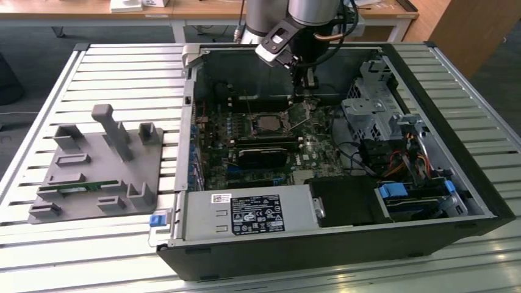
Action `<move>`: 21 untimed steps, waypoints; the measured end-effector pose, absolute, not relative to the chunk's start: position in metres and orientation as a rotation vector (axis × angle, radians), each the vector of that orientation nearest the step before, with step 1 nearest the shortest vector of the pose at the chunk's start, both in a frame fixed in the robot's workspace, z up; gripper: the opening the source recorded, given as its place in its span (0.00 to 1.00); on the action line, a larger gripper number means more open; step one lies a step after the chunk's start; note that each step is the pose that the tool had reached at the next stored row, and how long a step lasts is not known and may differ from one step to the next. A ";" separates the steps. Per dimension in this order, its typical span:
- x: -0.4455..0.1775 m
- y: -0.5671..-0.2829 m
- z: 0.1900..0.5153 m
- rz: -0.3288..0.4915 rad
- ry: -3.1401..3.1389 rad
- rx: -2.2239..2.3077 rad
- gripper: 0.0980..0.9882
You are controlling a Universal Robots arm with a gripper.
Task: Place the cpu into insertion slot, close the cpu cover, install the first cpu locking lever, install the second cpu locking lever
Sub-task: 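Close the cpu cover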
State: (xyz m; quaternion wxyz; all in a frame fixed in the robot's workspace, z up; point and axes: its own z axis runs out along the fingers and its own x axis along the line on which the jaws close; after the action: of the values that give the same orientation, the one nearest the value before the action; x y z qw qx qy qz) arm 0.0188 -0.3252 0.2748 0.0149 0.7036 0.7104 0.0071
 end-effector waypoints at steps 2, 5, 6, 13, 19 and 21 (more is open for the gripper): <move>0.021 -0.324 0.273 0.022 2.211 2.190 0.01; 0.024 -0.321 0.271 0.022 2.211 2.189 0.01; 0.025 -0.319 0.271 0.022 2.211 2.189 0.01; 0.031 -0.317 0.269 0.022 2.211 2.189 0.01; 0.037 -0.316 0.265 0.021 2.211 2.189 0.01; 0.039 -0.316 0.264 0.021 2.211 2.189 0.01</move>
State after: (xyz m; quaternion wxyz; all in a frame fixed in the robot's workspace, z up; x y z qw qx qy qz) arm 0.0386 -0.3160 0.2638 0.0152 0.7036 0.7104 0.0067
